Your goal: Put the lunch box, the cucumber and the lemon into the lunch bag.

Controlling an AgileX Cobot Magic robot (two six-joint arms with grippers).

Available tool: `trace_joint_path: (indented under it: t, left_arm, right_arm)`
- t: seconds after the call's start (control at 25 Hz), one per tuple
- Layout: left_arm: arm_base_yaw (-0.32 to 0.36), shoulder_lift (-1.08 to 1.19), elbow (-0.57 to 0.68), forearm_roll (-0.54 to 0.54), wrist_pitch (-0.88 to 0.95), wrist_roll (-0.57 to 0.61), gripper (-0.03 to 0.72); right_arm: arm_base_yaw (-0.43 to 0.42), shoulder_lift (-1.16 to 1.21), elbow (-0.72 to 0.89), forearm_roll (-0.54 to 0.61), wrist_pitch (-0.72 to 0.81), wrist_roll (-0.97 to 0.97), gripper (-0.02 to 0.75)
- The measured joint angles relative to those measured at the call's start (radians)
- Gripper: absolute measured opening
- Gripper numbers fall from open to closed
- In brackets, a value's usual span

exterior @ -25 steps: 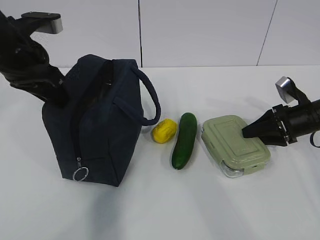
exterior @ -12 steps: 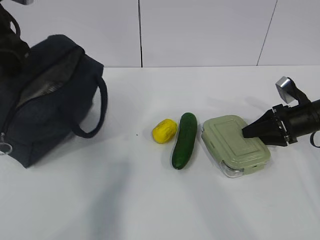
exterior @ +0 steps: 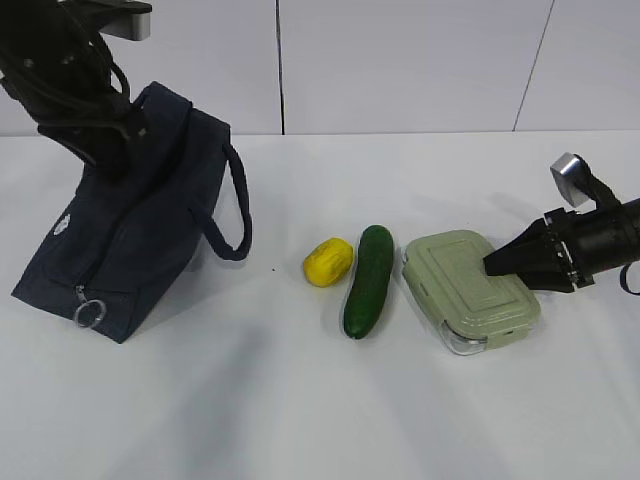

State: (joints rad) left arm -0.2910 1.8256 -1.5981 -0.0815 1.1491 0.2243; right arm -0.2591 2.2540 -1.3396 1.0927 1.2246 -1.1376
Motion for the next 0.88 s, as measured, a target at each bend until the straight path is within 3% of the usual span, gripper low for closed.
trace_joint_path:
  t: [0.88]
  left_arm:
    - [0.000,0.008,0.000,-0.007,-0.006,0.000,0.018]
  right_arm:
    - [0.000,0.000,0.000,0.002,0.000,0.079,0.378]
